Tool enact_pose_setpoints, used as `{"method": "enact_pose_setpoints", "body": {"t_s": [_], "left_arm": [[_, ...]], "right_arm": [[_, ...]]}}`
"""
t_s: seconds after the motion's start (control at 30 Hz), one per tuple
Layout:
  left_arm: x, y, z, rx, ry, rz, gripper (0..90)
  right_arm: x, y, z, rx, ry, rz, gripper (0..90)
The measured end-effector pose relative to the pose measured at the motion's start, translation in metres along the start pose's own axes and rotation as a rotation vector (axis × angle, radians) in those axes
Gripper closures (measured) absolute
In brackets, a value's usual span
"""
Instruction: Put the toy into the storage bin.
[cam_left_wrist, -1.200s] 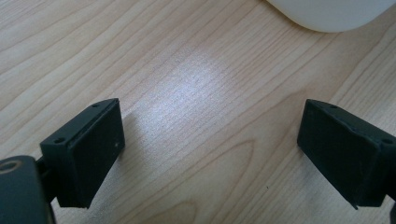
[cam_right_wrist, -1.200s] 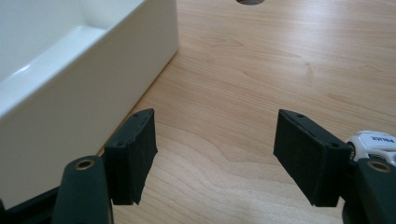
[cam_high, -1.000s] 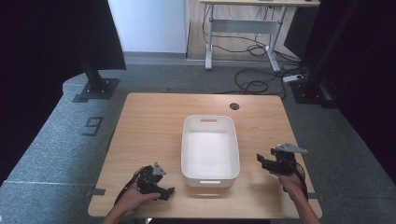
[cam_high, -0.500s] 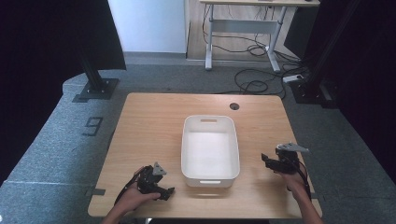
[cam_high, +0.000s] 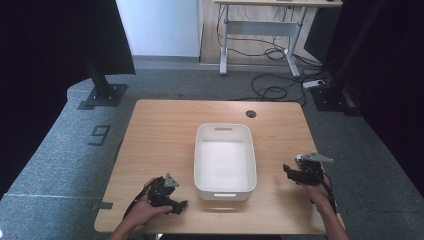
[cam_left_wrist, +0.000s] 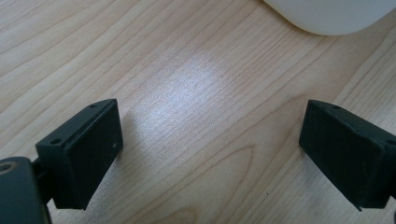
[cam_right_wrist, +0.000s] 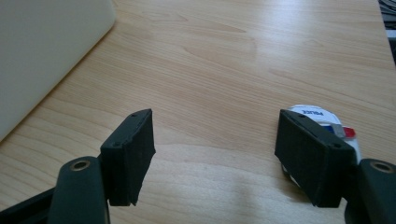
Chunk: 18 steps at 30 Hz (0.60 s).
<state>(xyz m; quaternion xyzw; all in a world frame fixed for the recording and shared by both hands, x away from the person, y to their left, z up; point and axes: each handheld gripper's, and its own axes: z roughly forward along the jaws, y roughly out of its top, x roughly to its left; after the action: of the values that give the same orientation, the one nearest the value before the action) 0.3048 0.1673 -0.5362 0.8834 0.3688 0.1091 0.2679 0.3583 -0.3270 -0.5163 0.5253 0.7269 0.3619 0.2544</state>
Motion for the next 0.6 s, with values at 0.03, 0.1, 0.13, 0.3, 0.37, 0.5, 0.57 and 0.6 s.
{"method": "enact_pose_setpoints", "body": {"t_s": [0.03, 0.1, 0.13, 0.3, 0.37, 0.5, 0.57, 0.6], "left_arm": [[0.000, 0.000, 0.000, 0.000, 0.000, 0.000, 6.4], [0.000, 0.000, 0.000, -0.001, 0.001, -0.001, 6.4], [0.000, 0.000, 0.000, -0.002, 0.001, -0.001, 6.4], [0.000, 0.000, 0.000, -0.001, 0.001, -0.001, 6.5], [0.000, 0.000, 0.000, -0.002, 0.000, 0.001, 6.4], [0.000, -0.001, 0.000, -0.005, 0.001, -0.001, 6.6], [0.000, -0.002, 0.000, -0.009, -0.001, 0.000, 6.7], [0.000, -0.002, -0.001, -0.007, -0.001, 0.003, 6.7]], "right_arm": [[-0.001, 0.000, 0.000, 0.002, -0.006, 0.001, 28.5], [-0.003, 0.000, -0.002, 0.002, -0.016, 0.006, 28.8], [-0.003, 0.000, -0.002, 0.002, -0.016, 0.006, 28.8], [-0.009, 0.001, -0.003, 0.000, -0.025, 0.021, 29.0], [-0.013, 0.000, -0.001, 0.007, -0.027, 0.028, 28.9], [-0.017, 0.001, -0.001, 0.009, -0.026, 0.036, 28.7], [-0.020, 0.002, -0.001, 0.008, -0.026, 0.040, 28.7], [-0.021, 0.002, -0.001, 0.008, -0.028, 0.044, 28.8]]}}
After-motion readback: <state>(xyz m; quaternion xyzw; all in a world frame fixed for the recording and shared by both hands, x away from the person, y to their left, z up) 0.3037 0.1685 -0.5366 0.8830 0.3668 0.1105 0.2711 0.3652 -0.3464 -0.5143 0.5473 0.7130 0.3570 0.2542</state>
